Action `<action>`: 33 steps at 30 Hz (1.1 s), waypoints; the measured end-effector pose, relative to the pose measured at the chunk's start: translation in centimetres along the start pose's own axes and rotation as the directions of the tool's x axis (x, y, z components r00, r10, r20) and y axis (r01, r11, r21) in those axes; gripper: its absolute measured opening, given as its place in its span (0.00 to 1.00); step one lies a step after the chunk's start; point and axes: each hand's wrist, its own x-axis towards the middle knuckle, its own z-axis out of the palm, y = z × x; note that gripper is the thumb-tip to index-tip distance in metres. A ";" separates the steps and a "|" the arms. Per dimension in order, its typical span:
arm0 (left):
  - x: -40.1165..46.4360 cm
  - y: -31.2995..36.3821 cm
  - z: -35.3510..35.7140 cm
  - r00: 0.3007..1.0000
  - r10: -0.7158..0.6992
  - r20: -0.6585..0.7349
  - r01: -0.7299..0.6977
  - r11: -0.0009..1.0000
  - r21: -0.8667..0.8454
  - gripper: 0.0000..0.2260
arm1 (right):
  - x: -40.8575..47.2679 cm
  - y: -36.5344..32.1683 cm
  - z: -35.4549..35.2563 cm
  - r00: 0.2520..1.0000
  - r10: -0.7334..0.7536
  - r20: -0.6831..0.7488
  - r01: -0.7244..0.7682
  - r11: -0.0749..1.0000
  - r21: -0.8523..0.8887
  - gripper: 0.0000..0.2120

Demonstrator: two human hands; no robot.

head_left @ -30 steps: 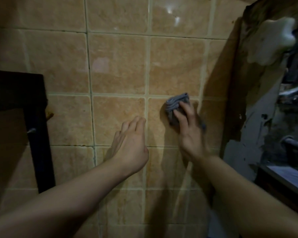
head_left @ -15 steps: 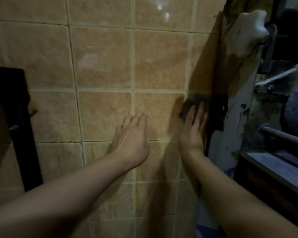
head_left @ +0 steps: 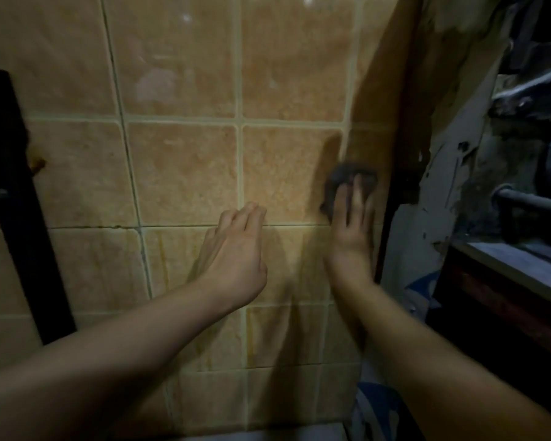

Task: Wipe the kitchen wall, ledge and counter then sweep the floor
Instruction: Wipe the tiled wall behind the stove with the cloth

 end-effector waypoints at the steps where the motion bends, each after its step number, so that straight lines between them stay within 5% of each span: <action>1: -0.4 -0.1 0.5 1.000 -0.002 0.009 0.002 1.000 0.001 0.33 | -2.6 0.1 0.8 0.997 -0.074 0.003 0.074 0.997 0.004 0.35; 6: -1.8 -0.7 2.0 0.999 -0.008 0.041 0.008 1.000 0.001 0.34 | -5.5 0.4 1.9 0.962 -0.267 0.053 0.267 0.964 0.002 0.39; 12: -1.9 -2.1 1.9 1.000 -0.027 0.002 0.027 1.000 -0.008 0.34 | 1.5 -2.2 1.0 0.987 -0.097 -0.125 0.105 0.992 0.065 0.39; 15: -3.0 -3.2 2.5 0.998 -0.069 0.004 0.069 0.998 0.004 0.34 | -2.0 -1.9 3.1 0.960 -0.279 -0.040 0.280 0.959 0.051 0.34; 19: -5.0 -4.6 3.2 0.992 -0.128 0.004 0.128 0.992 -0.013 0.33 | -6.8 -1.3 5.0 0.774 -0.616 0.148 0.629 0.776 -0.057 0.31; 20: -5.2 -5.0 3.2 0.990 -0.142 0.005 0.142 0.990 -0.021 0.33 | -6.1 -1.3 5.0 0.731 -0.653 0.199 0.681 0.673 -0.289 0.30; 22: -5.6 -5.8 3.0 0.986 -0.166 0.004 0.166 0.985 -0.038 0.33 | -4.2 -1.9 4.8 0.573 -0.807 0.146 0.818 0.573 -0.043 0.28; 23: -5.6 -6.3 2.9 0.984 -0.176 0.001 0.176 0.983 -0.049 0.34 | -2.9 -3.3 4.0 0.645 -0.764 0.015 0.728 0.620 0.294 0.26; 25: -5.8 -7.2 2.6 0.979 -0.202 -0.009 0.201 0.977 -0.066 0.35 | 0.4 -5.4 3.0 0.791 -0.608 0.063 0.609 0.793 0.003 0.27; 26: -5.9 -7.5 2.5 0.977 -0.212 -0.011 0.211 0.975 -0.073 0.35 | 1.3 -5.9 3.4 0.870 -0.492 0.033 0.490 0.870 0.050 0.28; 28: -6.4 -8.2 2.4 0.972 -0.235 -0.012 0.233 0.969 -0.085 0.34 | 0.6 -7.4 3.3 0.885 -0.465 0.011 0.463 0.883 0.082 0.31; 33: -8.4 -9.6 2.4 0.951 -0.308 -0.007 0.307 0.950 -0.060 0.35 | -5.2 -8.0 5.5 0.615 -0.754 0.228 0.774 0.633 0.006 0.28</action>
